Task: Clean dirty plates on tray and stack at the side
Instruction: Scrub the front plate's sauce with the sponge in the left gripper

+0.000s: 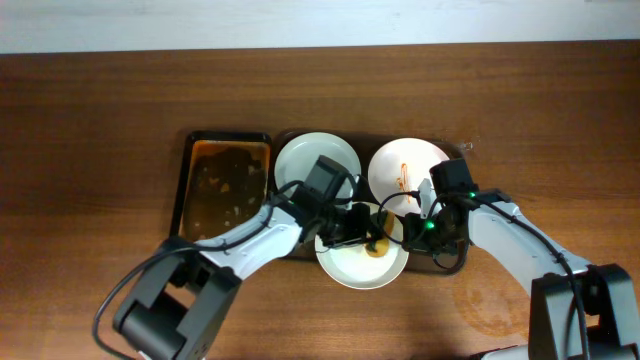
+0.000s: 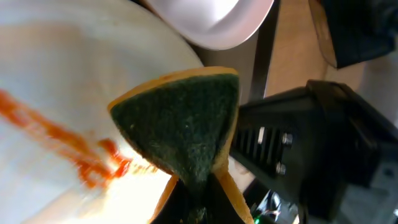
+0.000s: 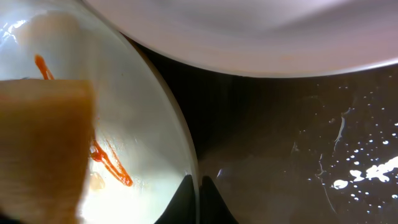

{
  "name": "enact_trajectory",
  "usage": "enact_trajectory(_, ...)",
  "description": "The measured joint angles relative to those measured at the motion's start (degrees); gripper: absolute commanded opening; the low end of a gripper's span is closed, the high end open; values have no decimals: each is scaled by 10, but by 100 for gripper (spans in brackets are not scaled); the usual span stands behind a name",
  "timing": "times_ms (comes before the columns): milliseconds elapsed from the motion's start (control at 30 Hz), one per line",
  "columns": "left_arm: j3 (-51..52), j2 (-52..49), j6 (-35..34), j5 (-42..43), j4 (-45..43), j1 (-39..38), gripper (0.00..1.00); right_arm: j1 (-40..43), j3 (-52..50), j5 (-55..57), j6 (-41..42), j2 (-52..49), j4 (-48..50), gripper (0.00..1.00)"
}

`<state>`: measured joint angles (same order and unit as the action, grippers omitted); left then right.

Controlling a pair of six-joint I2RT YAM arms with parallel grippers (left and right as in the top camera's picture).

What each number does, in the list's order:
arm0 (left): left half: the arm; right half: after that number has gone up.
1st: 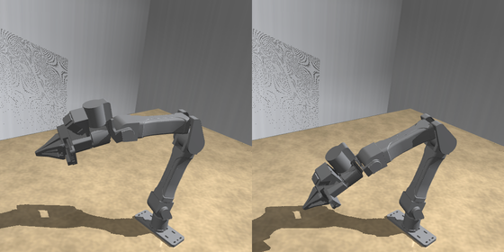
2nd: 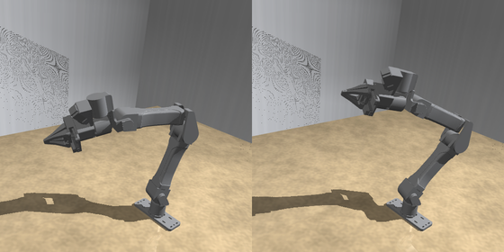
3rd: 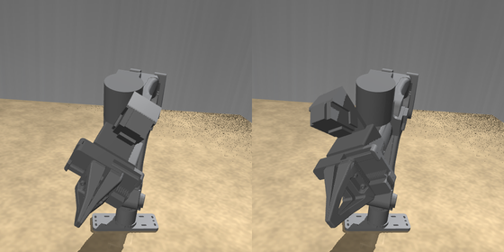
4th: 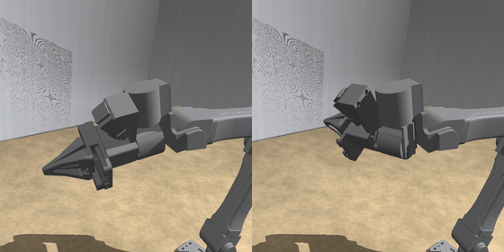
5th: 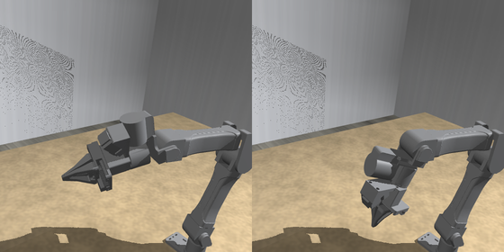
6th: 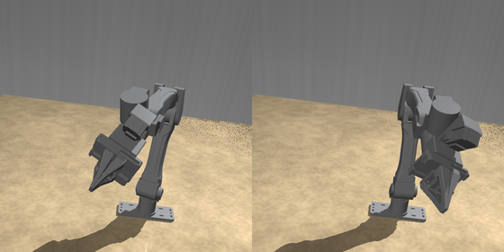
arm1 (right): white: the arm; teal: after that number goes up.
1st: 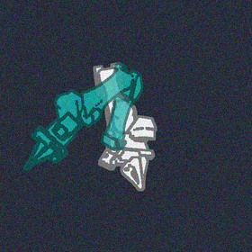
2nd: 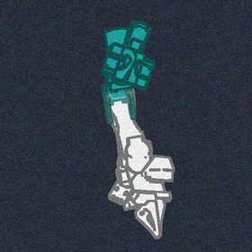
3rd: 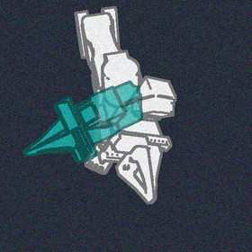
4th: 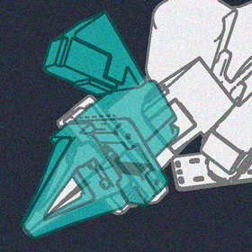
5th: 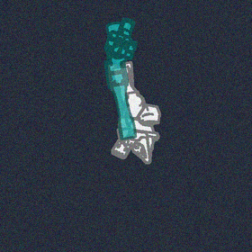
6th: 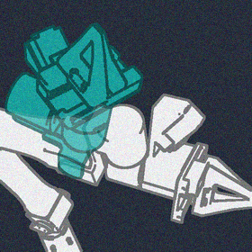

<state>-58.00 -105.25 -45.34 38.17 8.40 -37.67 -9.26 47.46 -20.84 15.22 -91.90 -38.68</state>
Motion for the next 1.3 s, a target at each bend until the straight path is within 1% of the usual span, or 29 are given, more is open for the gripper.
enact_trajectory(100,0,-12,-25,0,-19,-17,0,0,0,0,0,0,0,4)
enact_trajectory(200,0,-26,-45,-5,-20,-34,0,0,0,0,0,0,0,4)
enact_trajectory(267,0,-33,-52,-19,-14,-42,0,0,0,0,0,0,0,4)
enact_trajectory(400,-1,-34,-55,-82,22,-42,0,0,0,0,0,0,0,4)
enact_trajectory(567,-6,-34,-48,-150,19,-5,0,0,0,0,0,0,0,4)
enact_trajectory(667,-7,-34,-34,-166,24,35,0,-1,0,-2,0,0,1,4)
enact_trajectory(733,-10,-32,-28,-169,52,48,0,-1,0,-2,0,0,2,4)
enact_trajectory(800,-14,-23,-9,-174,99,53,0,-1,0,-4,0,0,1,4)
enact_trajectory(933,-13,7,60,-190,156,55,0,-2,0,-7,-2,0,0,4)
enact_trajectory(1000,-6,47,93,-203,183,63,0,-2,0,-4,-2,0,4,4)
enact_trajectory(1033,-5,90,113,-214,200,71,0,-2,0,-3,-2,0,4,4)
enact_trajectory(1067,-5,109,120,-219,204,75,0,-2,0,-2,-2,0,4,4)
enact_trajectory(1167,-5,203,139,-253,241,110,0,-2,13,7,-2,1,2,4)
enact_trajectory(1300,-4,216,184,-273,255,189,0,-2,44,36,-6,37,-28,4)
